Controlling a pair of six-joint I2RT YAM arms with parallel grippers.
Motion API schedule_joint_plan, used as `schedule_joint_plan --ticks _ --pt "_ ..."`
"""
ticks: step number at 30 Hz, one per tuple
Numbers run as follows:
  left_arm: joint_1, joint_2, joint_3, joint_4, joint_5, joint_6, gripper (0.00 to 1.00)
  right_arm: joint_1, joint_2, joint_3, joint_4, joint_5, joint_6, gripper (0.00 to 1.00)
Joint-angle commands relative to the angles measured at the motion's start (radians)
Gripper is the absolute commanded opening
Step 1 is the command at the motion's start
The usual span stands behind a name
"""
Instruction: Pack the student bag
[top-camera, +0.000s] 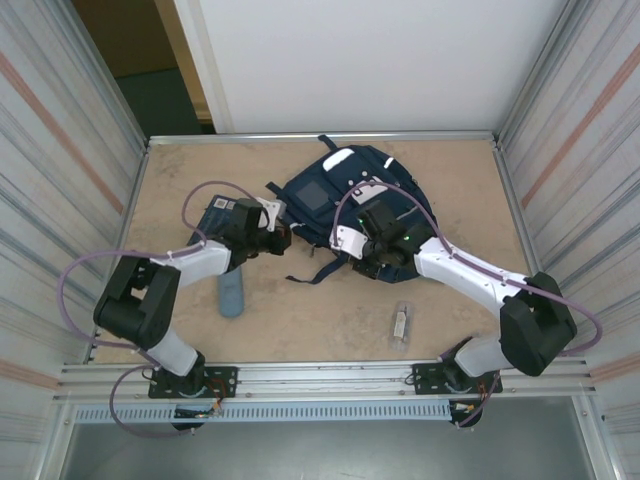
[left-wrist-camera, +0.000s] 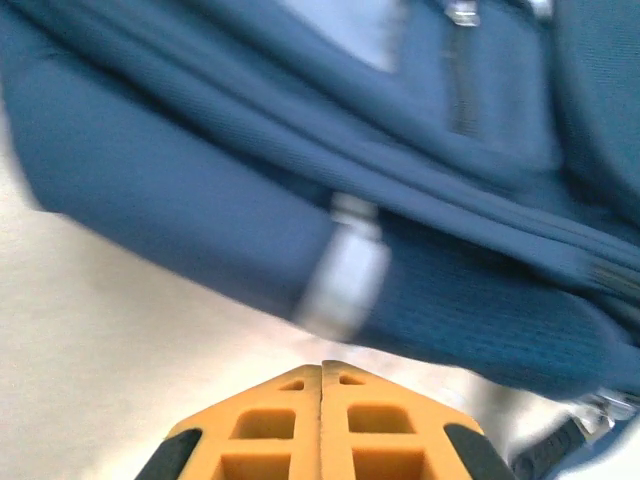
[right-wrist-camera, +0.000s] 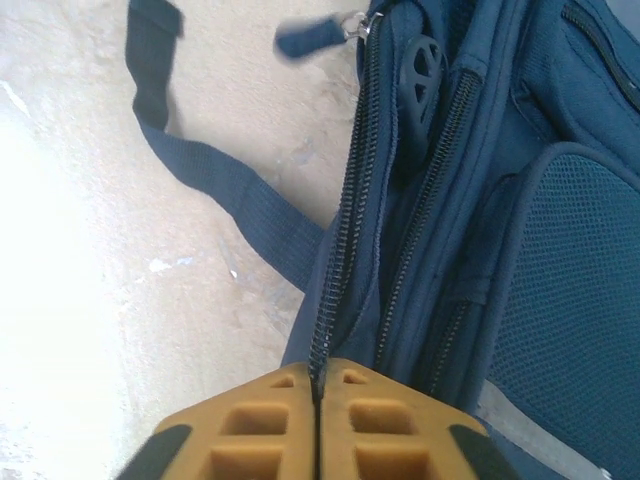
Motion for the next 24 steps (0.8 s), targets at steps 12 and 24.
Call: schedule_joint_plan --ticks 12,24 --pt "-0.269 -0.238 0.026 -0.143 -0.016 0.454 0.55 -0.217 -0.157 0.164 -0.352 0.377 1.193 0.99" --pt "-0.414 0.12 0.173 0.154 -0.045 1.102 0.68 -0.575 -0.183 0.114 -0.394 0.075 1.174 0.99"
